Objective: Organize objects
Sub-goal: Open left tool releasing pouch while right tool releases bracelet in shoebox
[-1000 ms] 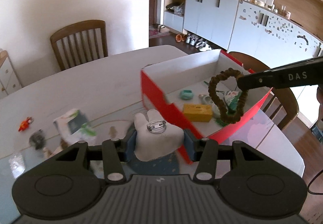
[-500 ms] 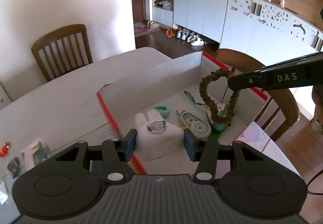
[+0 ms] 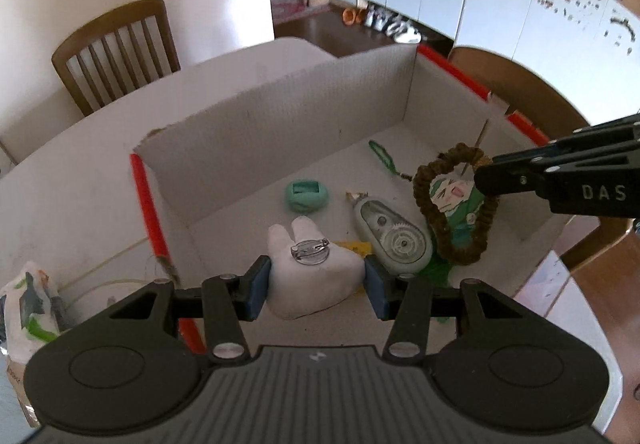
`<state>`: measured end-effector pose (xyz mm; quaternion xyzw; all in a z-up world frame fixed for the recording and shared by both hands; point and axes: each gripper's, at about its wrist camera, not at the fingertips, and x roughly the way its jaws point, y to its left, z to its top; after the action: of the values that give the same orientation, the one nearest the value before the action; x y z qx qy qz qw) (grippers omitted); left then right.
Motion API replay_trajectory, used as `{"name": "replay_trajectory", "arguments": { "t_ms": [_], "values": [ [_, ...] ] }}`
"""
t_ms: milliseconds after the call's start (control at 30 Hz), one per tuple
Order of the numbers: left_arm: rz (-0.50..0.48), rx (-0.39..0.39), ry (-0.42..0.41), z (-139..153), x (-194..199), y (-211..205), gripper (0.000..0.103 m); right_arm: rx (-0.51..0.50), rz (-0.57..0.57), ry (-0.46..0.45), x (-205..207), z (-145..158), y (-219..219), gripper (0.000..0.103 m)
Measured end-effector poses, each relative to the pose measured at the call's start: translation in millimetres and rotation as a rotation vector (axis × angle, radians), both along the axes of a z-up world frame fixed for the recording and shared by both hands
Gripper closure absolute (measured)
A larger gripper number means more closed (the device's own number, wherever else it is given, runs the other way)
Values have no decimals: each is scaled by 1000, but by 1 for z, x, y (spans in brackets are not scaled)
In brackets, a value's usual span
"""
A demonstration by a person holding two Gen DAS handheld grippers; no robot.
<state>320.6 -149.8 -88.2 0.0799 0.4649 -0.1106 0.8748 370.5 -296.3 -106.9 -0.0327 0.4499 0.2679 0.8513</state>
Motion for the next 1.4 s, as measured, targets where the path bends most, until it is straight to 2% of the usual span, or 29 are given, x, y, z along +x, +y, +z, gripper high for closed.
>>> {"name": "replay_trajectory", "arguments": {
  "t_ms": [400, 633, 767, 1067, 1233, 1400],
  "values": [
    [19, 28, 83, -26, 14, -11, 53, -51, 57, 66, 11, -26, 4, 91],
    [30, 45, 111, -34, 24, -14, 53, -97, 86, 64, 13, -33, 12, 91],
    [39, 41, 115, -34, 27, -13, 53, -106, 105, 68, 13, -35, 15, 85],
    [36, 36, 107, -33, 26, -13, 50, -87, 111, 71, 12, -32, 8, 81],
    [35, -2, 85, -25, 19, -12, 43, -63, 112, 70, 10, -26, 1, 80],
    [45, -34, 51, -15, 8, -11, 43, -44, 119, 45, 2, -12, -5, 78]
  ]
}}
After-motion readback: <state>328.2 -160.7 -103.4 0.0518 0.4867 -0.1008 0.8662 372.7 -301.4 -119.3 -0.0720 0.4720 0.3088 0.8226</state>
